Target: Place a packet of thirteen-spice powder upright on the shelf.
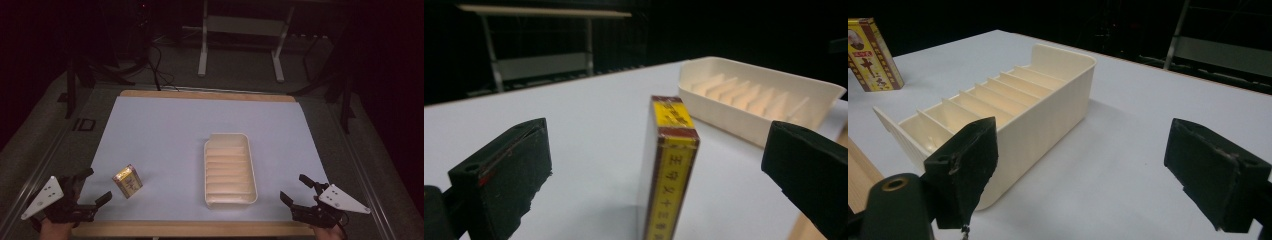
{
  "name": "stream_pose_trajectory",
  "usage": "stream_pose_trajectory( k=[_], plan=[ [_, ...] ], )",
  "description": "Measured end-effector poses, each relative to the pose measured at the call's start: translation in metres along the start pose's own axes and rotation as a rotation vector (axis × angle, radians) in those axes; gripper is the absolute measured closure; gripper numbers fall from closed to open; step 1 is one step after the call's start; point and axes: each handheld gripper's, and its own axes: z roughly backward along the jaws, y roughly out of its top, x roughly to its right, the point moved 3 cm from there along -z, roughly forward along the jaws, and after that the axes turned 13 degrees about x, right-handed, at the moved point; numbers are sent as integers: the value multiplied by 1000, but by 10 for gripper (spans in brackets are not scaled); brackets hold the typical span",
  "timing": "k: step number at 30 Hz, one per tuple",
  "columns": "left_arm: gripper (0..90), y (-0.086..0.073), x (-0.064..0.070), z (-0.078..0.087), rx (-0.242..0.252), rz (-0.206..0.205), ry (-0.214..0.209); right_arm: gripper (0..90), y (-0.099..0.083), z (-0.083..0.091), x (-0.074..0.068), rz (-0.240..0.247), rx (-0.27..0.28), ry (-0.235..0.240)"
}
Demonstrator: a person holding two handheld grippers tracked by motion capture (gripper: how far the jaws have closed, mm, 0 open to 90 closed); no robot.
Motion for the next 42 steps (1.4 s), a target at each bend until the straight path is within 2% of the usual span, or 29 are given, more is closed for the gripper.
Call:
stream_pose_trajectory(
  k=[3,8,9,10,15,19,21,25,27,31,36,37,42],
  plan=[
    [0,0,0,-1,-35,-10,-13,140,0,0,0,2,-2,-2],
    [0,-1,-1,-4,-136,-29,-45,140,0,-1,0,2,-4,-7],
    [0,-1,-1,-4,-136,-29,-45,140,0,-1,0,2,-4,-7],
    [0,-1,-2,-5,-173,-39,-69,140,0,-1,0,3,-3,-9],
    [0,-7,-4,-9,-331,-34,-118,140,-1,-3,1,-4,-8,-13],
    [0,-13,-2,-13,-516,-27,-182,140,-2,-5,1,-12,-20,-3],
    [0,-13,-2,-16,-599,-66,-186,140,-3,-6,2,-14,-24,-5],
    [0,-12,-1,-24,-741,-106,-181,140,-3,-5,2,-9,-22,-6],
    [0,-10,-1,-29,-830,-86,-183,140,-3,-5,1,-8,-22,-8],
    [0,-6,-2,-36,-951,-106,-147,140,-3,-6,2,-11,-27,-10],
    [0,3,-8,-43,-1051,-86,-116,140,-4,-6,2,-8,-30,-6],
    [0,4,-9,-43,-1063,-91,-111,139,-3,-6,2,-8,-28,-5],
    [0,8,-9,-46,-1123,-60,-106,139,-4,-6,1,-9,-31,2]
  ],
)
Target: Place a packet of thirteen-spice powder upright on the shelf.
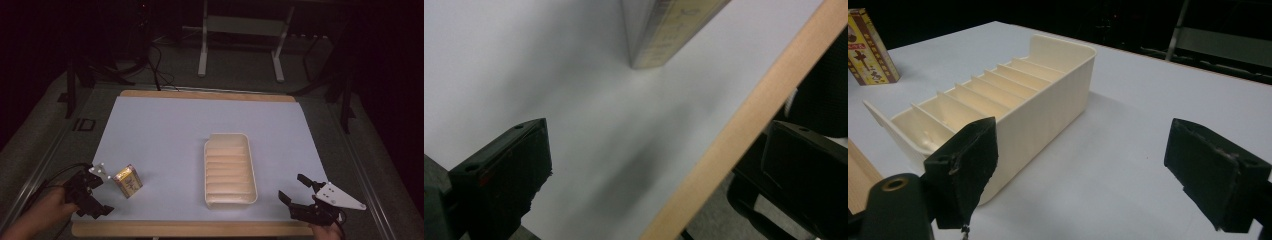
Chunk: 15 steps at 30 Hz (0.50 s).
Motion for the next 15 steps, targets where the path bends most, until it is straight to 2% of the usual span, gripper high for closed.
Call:
stream_pose_trajectory(
  k=[3,6,8,12,15],
  plan=[
    [0,1,0,1,-16,20,-13,139,0,0,0,1,0,3],
    [0,4,0,4,-34,68,-49,140,0,0,0,-1,-3,5],
    [0,5,2,6,-65,71,-45,140,0,0,0,-1,-3,4],
    [0,11,4,12,-114,112,-69,139,0,0,0,-1,-4,5],
    [0,18,4,16,-138,141,-117,139,0,0,-1,1,-4,6]
  ],
)
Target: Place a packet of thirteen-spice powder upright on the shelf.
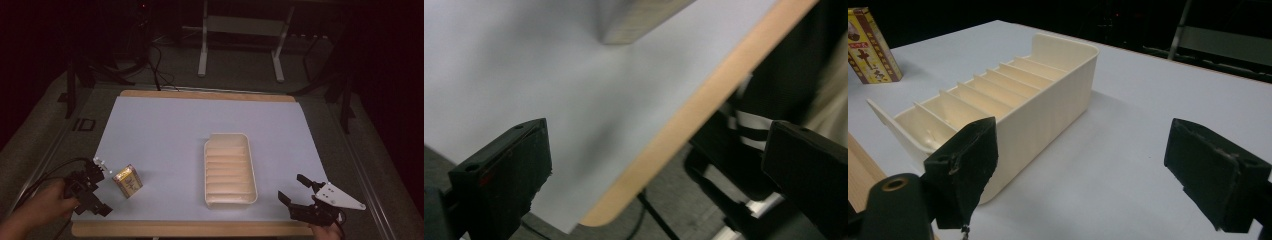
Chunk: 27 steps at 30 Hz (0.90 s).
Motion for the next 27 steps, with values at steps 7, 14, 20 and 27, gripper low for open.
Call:
stream_pose_trajectory(
  k=[7,14,20,27],
  plan=[
    [0,20,7,9,-8,1,2,140,0,-1,0,0,-3,5],
    [0,49,5,13,0,7,23,140,0,-1,-2,6,-5,14],
    [0,68,0,11,14,-3,28,139,0,-1,-2,9,-5,13],
    [0,88,-4,1,25,-2,45,139,0,-1,-2,11,-6,12]
  ],
)
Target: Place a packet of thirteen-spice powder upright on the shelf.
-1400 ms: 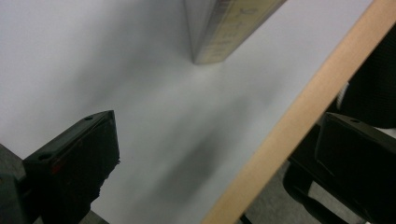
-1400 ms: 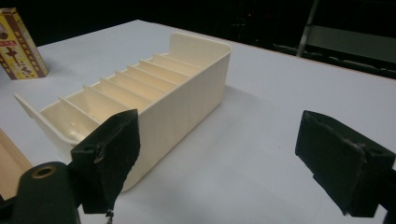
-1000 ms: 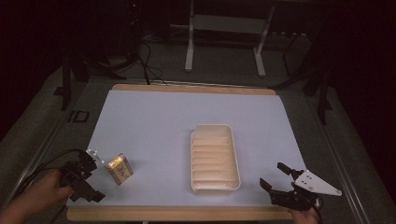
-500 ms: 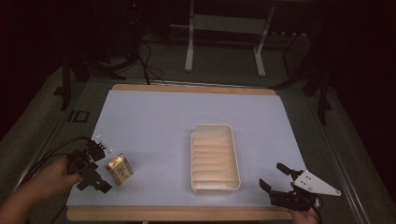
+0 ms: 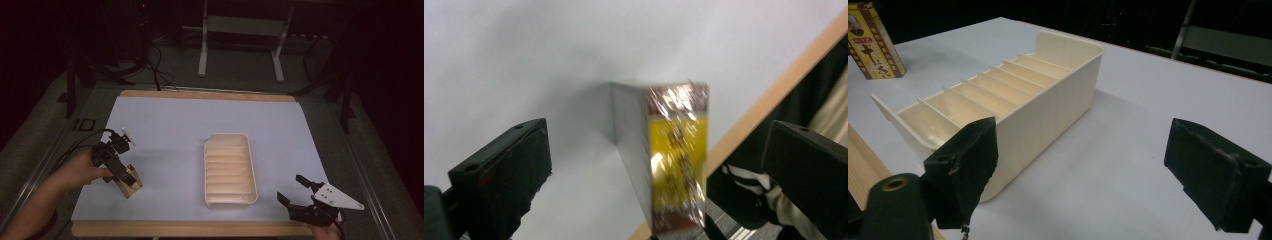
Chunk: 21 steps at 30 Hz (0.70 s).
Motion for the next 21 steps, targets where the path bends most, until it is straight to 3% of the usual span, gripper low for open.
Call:
stream_pose_trajectory(
  k=[1,6,9,11,14,21],
  plan=[
    [0,1,-1,-1,-2,1,-14,139,0,0,0,0,0,0],
    [11,4,0,-8,-40,-37,19,139,0,0,0,-2,0,0],
    [156,4,1,-10,-59,-48,26,140,0,0,0,-1,0,1],
    [181,3,0,-12,-81,-58,60,139,0,0,0,-2,-1,1],
    [315,2,-3,-13,-92,-45,55,139,0,0,0,0,-1,2],
    [449,1,-2,-17,-117,-64,55,139,0,0,0,-1,-2,3]
  ],
)
